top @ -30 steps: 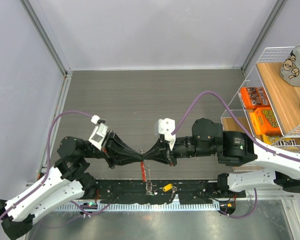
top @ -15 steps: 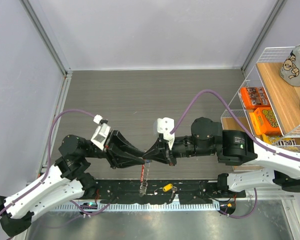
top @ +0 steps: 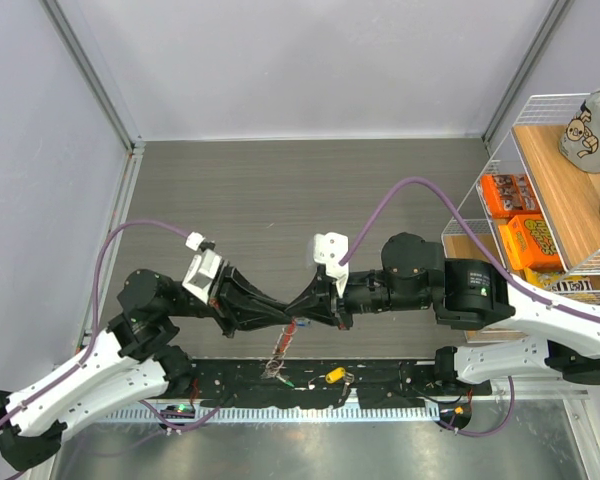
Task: Put the keys on the keyring
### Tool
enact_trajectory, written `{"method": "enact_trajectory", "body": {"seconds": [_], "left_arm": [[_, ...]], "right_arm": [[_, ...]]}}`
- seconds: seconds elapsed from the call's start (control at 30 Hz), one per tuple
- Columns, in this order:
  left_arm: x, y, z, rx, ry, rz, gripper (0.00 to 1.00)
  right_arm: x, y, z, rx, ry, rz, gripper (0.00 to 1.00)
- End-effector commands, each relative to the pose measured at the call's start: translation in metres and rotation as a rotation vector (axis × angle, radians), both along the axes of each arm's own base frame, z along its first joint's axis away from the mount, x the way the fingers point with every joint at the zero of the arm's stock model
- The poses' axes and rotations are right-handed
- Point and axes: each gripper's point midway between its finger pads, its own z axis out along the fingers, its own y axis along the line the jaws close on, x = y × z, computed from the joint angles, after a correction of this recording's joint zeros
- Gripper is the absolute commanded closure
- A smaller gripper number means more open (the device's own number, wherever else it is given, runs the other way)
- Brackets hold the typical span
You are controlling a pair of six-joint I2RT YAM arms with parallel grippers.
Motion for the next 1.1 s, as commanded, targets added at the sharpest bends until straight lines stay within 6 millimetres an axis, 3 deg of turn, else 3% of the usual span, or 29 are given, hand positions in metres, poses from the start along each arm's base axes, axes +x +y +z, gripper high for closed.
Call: {"method": "enact_trajectory", "body": {"seconds": [0.0, 0.3, 0.63, 0.73, 0.8, 0.93, 1.07], "left_arm": [[0.009, 0.002, -0.005, 0.010, -0.011, 0.072, 1.00], [0.021, 0.018, 0.003, -0.053, -0.044, 0.212, 1.00], [0.026, 0.018, 0.006, -0.067, -0.041, 0.236, 1.00], [0.024, 0.018, 0.008, -0.072, -0.044, 0.230, 1.00], [0.022, 0.018, 0.010, -0.080, -0.045, 0.218, 1.00], [0.016, 0.021, 0.018, -0.115, -0.044, 0.192, 1.00], [0.009, 0.026, 0.026, -0.150, -0.047, 0.173, 1.00]], "right_arm": [[-0.003, -0.003, 0.075, 0.259, -0.046, 0.008, 0.95], [-0.009, -0.017, 0.082, 0.313, -0.011, 0.014, 0.95], [-0.008, -0.021, 0.082, 0.316, -0.018, 0.006, 0.95], [-0.006, -0.024, 0.074, 0.285, -0.033, -0.002, 0.73], [-0.007, -0.024, 0.063, 0.259, -0.038, 0.004, 0.66], [-0.005, -0.024, 0.042, 0.193, -0.106, 0.022, 0.57], [-0.004, -0.025, 0.026, 0.147, -0.167, 0.042, 0.54]]}}
